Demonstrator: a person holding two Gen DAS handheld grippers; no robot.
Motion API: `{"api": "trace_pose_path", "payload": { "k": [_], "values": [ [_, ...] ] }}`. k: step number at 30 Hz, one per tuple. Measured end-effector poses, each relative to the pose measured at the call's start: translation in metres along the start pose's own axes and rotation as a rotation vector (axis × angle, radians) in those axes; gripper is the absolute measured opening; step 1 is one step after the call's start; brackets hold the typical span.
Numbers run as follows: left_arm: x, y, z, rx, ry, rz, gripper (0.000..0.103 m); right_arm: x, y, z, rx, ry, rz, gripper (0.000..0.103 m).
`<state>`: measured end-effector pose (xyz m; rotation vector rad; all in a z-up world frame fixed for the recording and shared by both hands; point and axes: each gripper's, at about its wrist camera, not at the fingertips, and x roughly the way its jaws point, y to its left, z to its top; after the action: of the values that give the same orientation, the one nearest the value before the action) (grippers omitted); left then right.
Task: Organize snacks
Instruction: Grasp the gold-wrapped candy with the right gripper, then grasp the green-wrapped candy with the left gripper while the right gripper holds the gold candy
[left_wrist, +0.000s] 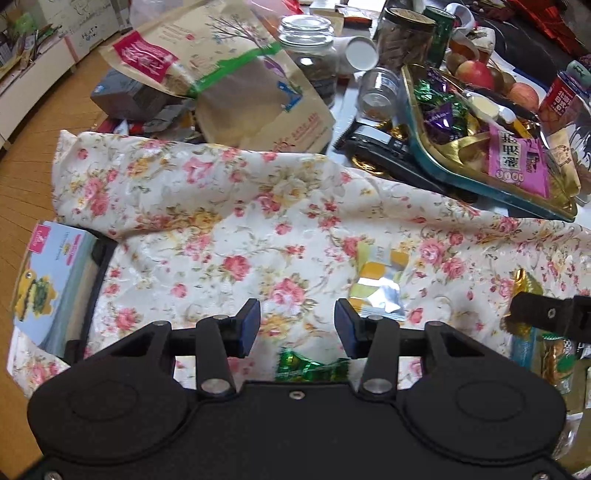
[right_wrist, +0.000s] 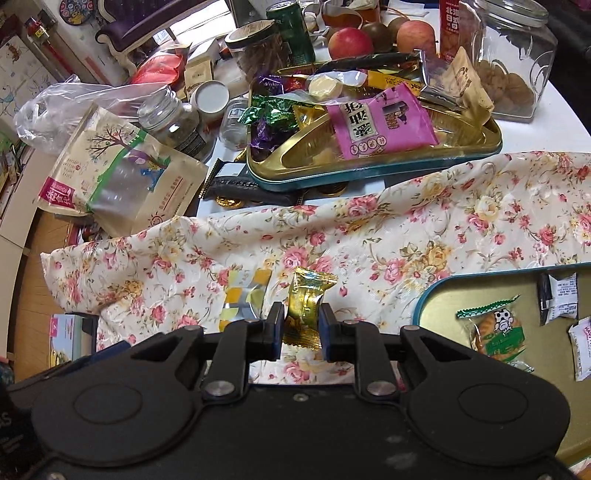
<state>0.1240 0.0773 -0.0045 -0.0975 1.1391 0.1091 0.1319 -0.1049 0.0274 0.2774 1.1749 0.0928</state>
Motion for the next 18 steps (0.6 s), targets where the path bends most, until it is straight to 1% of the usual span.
{"api": "trace_pose_path", "payload": {
  "k": [3,5,8,11,14,17,18],
  "values": [
    [0.009,-0.013,-0.002,0.034,0.003,-0.005,0.053,-0.002,0.001,-0.001,-0.008,0.0,0.011,0.021],
    [0.015,-0.021,-0.003,0.062,-0.004,-0.023,0.053,-0.003,0.002,0.0,-0.005,-0.003,0.03,0.021],
    [0.023,-0.028,-0.005,0.081,-0.011,-0.024,0.053,-0.007,0.004,0.002,0.003,-0.019,0.053,0.021],
    [0.032,-0.031,-0.006,0.085,0.0,-0.021,0.053,-0.008,0.006,0.004,0.006,-0.032,0.045,0.021],
    [0.037,-0.029,-0.005,0.094,0.007,-0.027,0.053,-0.003,0.006,0.004,0.002,-0.026,0.021,0.021],
    [0.038,-0.025,-0.001,0.105,0.013,0.005,0.053,0.001,0.004,0.005,0.004,-0.008,0.01,0.021],
    [0.037,-0.021,0.001,0.093,0.016,-0.002,0.053,0.002,0.003,0.004,0.005,-0.004,0.012,0.021]
  ]
}}
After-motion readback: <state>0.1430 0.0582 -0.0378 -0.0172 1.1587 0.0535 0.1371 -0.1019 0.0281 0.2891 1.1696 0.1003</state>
